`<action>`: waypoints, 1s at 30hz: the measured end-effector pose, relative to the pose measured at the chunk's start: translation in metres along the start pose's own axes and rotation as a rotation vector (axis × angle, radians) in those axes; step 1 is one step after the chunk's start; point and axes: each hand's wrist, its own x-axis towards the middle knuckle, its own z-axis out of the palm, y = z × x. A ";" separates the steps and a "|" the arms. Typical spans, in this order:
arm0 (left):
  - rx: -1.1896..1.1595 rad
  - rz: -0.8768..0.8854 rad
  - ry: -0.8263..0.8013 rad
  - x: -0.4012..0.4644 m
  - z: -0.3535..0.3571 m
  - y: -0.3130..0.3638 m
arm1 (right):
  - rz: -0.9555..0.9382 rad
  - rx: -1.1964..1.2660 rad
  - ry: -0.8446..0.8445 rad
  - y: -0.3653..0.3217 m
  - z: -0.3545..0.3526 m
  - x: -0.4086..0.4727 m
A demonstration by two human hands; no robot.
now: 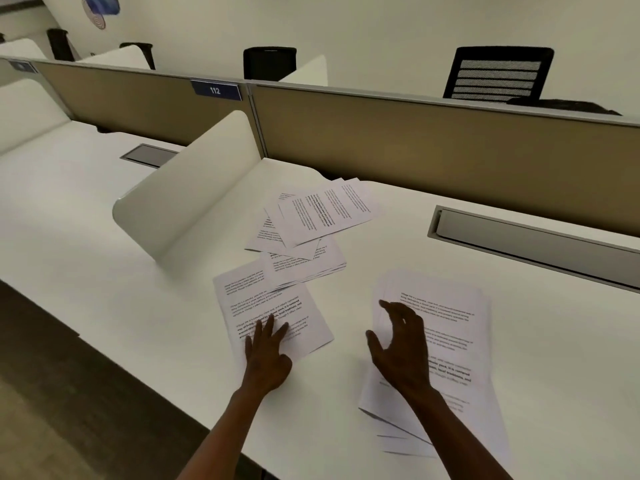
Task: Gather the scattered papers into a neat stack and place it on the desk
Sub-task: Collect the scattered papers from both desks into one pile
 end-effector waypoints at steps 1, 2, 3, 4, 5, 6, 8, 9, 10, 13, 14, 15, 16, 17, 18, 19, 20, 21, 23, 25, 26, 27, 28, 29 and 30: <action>-0.019 0.005 0.000 0.003 -0.006 -0.002 | -0.028 0.004 -0.022 -0.006 0.007 0.003; -0.027 0.018 0.012 0.006 -0.011 -0.005 | -0.057 0.004 -0.046 -0.012 0.015 0.007; -0.031 0.039 0.030 0.008 -0.015 -0.008 | -0.084 -0.003 -0.077 -0.018 0.022 0.012; -0.043 0.067 0.053 0.010 -0.019 -0.011 | -0.113 -0.018 -0.114 -0.024 0.030 0.018; -0.062 0.097 0.075 0.013 -0.022 -0.015 | -0.149 -0.044 -0.153 -0.030 0.038 0.025; -0.082 0.125 0.091 0.017 -0.026 -0.018 | -0.191 -0.081 -0.194 -0.036 0.046 0.033; -0.115 0.160 0.099 0.025 -0.033 -0.023 | -0.275 -0.184 -0.278 -0.048 0.064 0.050; -0.138 0.162 0.097 0.030 -0.036 -0.025 | -0.309 -0.237 -0.322 -0.054 0.074 0.059; -0.171 0.154 0.098 0.034 -0.040 -0.027 | -0.332 -0.285 -0.369 -0.061 0.085 0.067; -0.276 0.088 0.149 0.047 -0.048 -0.033 | -0.316 -0.384 -0.482 -0.079 0.116 0.091; -0.317 0.070 0.178 0.052 -0.050 -0.034 | -0.264 -0.394 -0.497 -0.083 0.123 0.100; -0.373 0.047 0.201 0.059 -0.053 -0.033 | -0.181 -0.394 -0.503 -0.086 0.128 0.110; -0.437 0.010 0.209 0.066 -0.057 -0.031 | -0.085 -0.395 -0.503 -0.087 0.132 0.121; -0.504 -0.038 0.202 0.073 -0.061 -0.028 | -0.002 -0.409 -0.503 -0.087 0.133 0.131; -0.575 -0.091 0.179 0.081 -0.066 -0.024 | 0.054 -0.438 -0.512 -0.084 0.134 0.140; -0.645 -0.140 0.146 0.089 -0.071 -0.019 | 0.081 -0.472 -0.538 -0.082 0.135 0.147; -0.709 -0.182 0.109 0.097 -0.075 -0.014 | 0.088 -0.503 -0.575 -0.079 0.136 0.151; -0.766 -0.219 0.077 0.106 -0.079 -0.010 | 0.086 -0.527 -0.608 -0.077 0.138 0.154; -0.882 -0.296 0.033 0.124 -0.084 -0.002 | 0.082 -0.538 -0.603 -0.073 0.141 0.155; -1.048 -0.413 -0.001 0.142 -0.088 0.004 | 0.075 -0.524 -0.551 -0.071 0.143 0.154; -1.138 -0.477 -0.017 0.151 -0.089 0.005 | 0.066 -0.523 -0.533 -0.071 0.143 0.154; -1.206 -0.530 -0.031 0.159 -0.089 0.005 | 0.056 -0.526 -0.518 -0.070 0.143 0.153; -1.245 -0.566 -0.047 0.166 -0.090 0.005 | 0.046 -0.530 -0.503 -0.070 0.143 0.153; -1.259 -0.581 -0.060 0.172 -0.090 0.004 | 0.037 -0.533 -0.494 -0.069 0.143 0.152; -1.250 -0.575 -0.059 0.177 -0.090 0.004 | 0.030 -0.531 -0.490 -0.068 0.142 0.152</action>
